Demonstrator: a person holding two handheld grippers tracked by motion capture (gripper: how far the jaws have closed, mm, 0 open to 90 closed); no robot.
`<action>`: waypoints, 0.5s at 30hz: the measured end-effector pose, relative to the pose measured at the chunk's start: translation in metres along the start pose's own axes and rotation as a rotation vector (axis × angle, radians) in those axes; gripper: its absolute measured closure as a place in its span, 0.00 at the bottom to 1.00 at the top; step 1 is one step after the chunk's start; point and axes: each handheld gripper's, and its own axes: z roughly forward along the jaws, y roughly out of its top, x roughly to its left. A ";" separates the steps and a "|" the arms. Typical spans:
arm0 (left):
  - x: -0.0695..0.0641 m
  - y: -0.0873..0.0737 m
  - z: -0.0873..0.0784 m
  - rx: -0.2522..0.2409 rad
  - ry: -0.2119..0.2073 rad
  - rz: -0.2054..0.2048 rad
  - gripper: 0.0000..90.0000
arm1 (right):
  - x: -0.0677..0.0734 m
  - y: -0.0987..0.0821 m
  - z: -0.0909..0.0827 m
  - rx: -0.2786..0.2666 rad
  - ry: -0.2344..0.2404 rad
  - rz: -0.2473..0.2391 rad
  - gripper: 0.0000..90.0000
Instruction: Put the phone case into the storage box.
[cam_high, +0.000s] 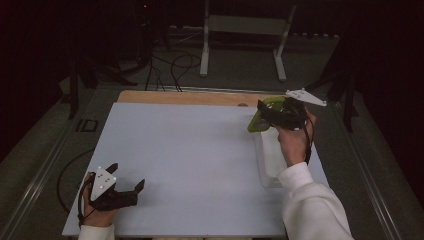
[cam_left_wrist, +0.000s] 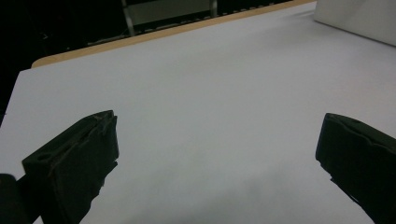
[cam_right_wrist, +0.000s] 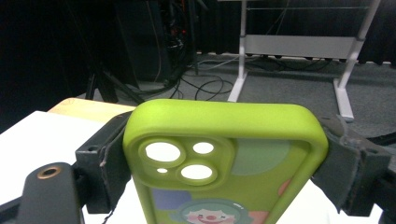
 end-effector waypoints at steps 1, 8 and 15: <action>0.000 0.000 0.000 0.001 0.000 0.001 0.00 | -0.001 0.000 0.000 0.000 -0.003 0.000 0.17; 0.000 0.000 0.000 -0.001 0.002 -0.001 0.00 | -0.005 0.002 0.002 0.004 -0.023 0.005 0.17; 0.000 0.000 0.000 0.000 0.001 -0.001 0.00 | -0.010 0.002 0.005 0.006 -0.043 0.008 0.17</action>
